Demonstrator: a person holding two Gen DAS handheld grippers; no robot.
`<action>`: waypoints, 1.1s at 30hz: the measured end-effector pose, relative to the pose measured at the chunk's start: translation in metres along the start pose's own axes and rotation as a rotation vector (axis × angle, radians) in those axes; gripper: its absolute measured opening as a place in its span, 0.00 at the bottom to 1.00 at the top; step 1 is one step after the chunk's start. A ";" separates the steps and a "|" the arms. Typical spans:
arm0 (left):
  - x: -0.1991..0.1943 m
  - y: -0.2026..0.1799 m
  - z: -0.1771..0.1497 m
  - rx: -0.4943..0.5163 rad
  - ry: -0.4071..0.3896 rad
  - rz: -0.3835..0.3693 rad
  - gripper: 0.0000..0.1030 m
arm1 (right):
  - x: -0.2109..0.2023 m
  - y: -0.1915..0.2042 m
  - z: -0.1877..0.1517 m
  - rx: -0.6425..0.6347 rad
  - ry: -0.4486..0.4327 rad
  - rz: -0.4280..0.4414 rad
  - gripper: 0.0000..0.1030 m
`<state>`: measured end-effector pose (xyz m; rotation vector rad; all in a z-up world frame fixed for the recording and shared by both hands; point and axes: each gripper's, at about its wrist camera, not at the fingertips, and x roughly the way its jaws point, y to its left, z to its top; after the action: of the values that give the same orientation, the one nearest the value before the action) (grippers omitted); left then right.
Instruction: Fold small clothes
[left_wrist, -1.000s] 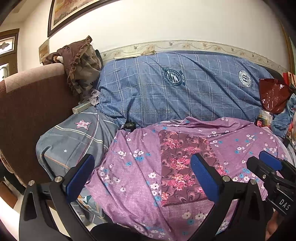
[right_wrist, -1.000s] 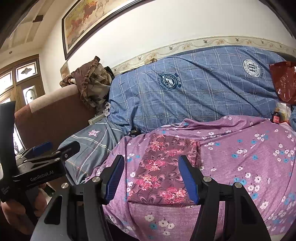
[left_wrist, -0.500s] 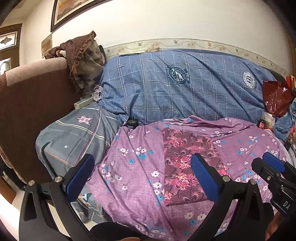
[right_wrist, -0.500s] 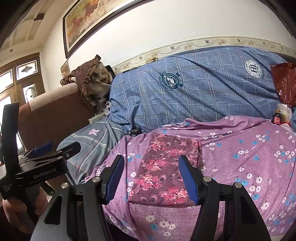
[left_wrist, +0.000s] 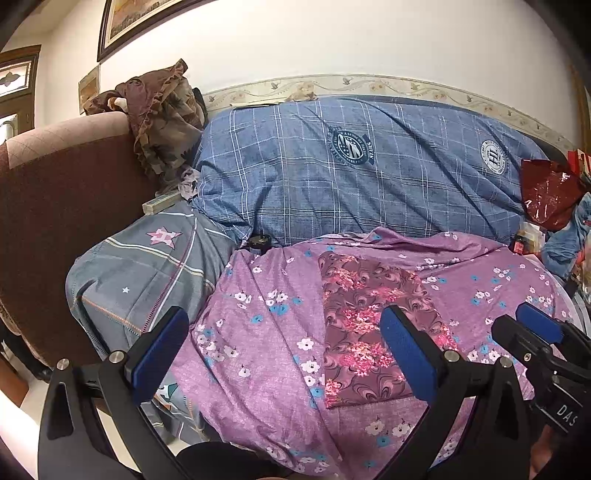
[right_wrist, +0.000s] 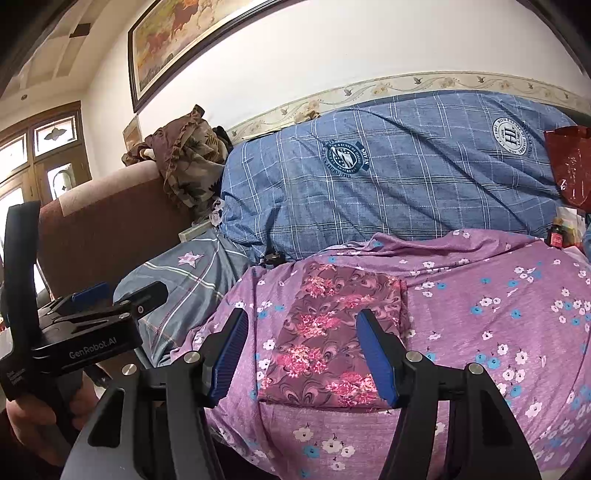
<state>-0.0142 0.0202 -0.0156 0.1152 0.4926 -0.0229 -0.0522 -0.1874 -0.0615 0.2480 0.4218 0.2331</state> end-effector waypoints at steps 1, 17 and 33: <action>0.001 -0.001 -0.001 0.004 0.002 -0.003 1.00 | 0.001 0.000 -0.001 0.000 0.002 -0.001 0.61; 0.003 -0.003 -0.002 -0.002 0.004 -0.021 1.00 | 0.011 0.002 -0.002 -0.006 0.019 -0.009 0.61; 0.005 -0.001 -0.002 -0.010 0.013 -0.039 1.00 | 0.016 0.005 -0.005 -0.017 0.029 -0.015 0.61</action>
<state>-0.0111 0.0198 -0.0201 0.0960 0.5083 -0.0579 -0.0407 -0.1775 -0.0707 0.2252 0.4500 0.2255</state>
